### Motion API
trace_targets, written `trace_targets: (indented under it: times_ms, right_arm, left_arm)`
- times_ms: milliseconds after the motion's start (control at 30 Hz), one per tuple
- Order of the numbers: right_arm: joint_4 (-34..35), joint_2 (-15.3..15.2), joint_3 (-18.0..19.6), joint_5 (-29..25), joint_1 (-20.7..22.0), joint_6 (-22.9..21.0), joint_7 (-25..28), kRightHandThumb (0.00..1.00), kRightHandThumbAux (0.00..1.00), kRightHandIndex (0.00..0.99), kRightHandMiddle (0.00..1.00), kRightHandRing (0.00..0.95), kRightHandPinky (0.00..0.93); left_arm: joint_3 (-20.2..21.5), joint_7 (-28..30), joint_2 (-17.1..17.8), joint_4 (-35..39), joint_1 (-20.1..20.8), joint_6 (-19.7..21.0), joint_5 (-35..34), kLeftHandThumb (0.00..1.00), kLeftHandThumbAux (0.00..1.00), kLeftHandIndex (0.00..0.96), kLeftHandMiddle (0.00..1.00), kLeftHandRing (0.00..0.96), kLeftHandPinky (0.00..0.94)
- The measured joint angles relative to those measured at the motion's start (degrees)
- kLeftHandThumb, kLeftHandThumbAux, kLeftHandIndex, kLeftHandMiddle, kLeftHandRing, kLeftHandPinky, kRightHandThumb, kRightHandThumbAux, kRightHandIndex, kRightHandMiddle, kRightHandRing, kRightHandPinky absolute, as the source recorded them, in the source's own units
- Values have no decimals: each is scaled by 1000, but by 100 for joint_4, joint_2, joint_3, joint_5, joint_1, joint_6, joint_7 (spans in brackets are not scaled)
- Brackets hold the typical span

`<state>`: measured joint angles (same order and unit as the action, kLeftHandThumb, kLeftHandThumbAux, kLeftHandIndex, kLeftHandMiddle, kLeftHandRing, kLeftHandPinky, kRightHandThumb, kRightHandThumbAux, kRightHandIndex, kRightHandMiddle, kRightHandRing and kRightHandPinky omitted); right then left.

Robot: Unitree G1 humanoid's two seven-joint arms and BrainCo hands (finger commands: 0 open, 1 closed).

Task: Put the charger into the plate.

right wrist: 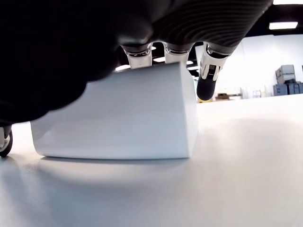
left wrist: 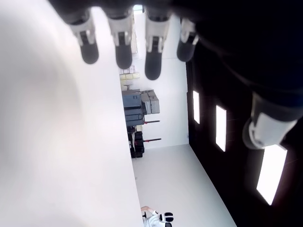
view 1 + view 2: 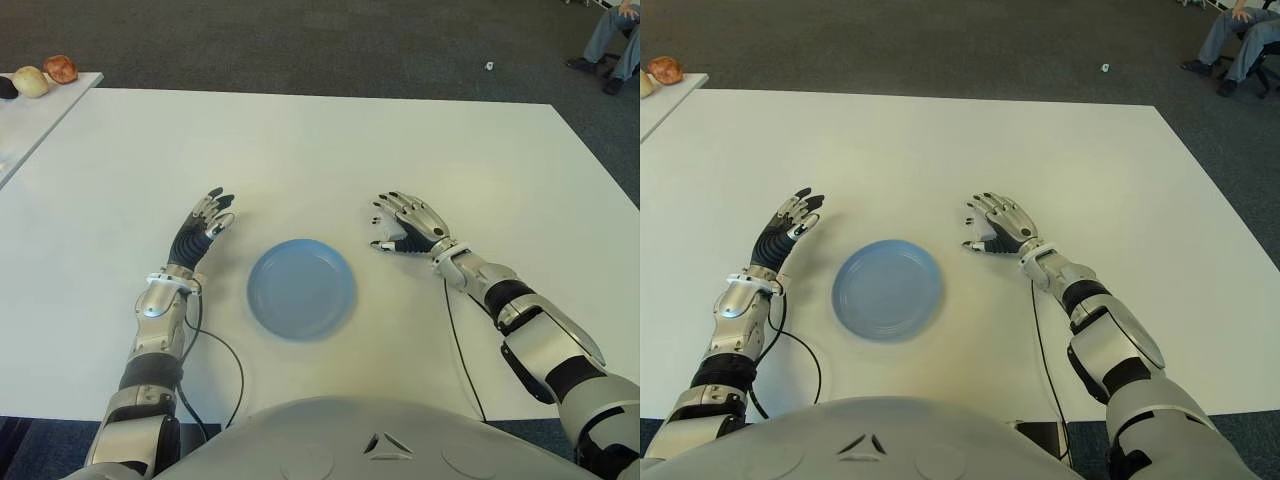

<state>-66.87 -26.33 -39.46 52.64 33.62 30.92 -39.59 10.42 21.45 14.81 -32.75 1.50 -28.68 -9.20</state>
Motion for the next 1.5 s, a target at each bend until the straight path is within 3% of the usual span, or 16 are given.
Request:
trace_targets:
  times_ms: [633,867,1100,1367,1500]
  right_arm:
    - [-220,1,-537,374,61,-270,-1062,305,317,9,0,0,70]
    - [-269,1,-663,413,79,-277,-1332,335,316,46,37,86,245]
    - [-307,16,-638,336,85,-274,-1190,405,317,68,103,199,379]
    - [-302,36,-475,101,76,-254,-806,460,353,95,181,275,429]
    - [-286,40,-376,-44,60,-187,-560,481,381,106,211,294,402]
  left_arm:
    - [9,130,76,197,-113,12,-96,0,501,39,164,111,0]
    - [9,174,119,235,-129,14,-100,0,499,42,167,114,0]
    - [9,208,120,237,-129,18,-131,0,502,50,167,115,1]
    - [25,310,122,237,-128,22,-216,0,501,56,165,115,14]
    - [41,362,128,237,-128,67,-268,0,496,63,166,119,23]
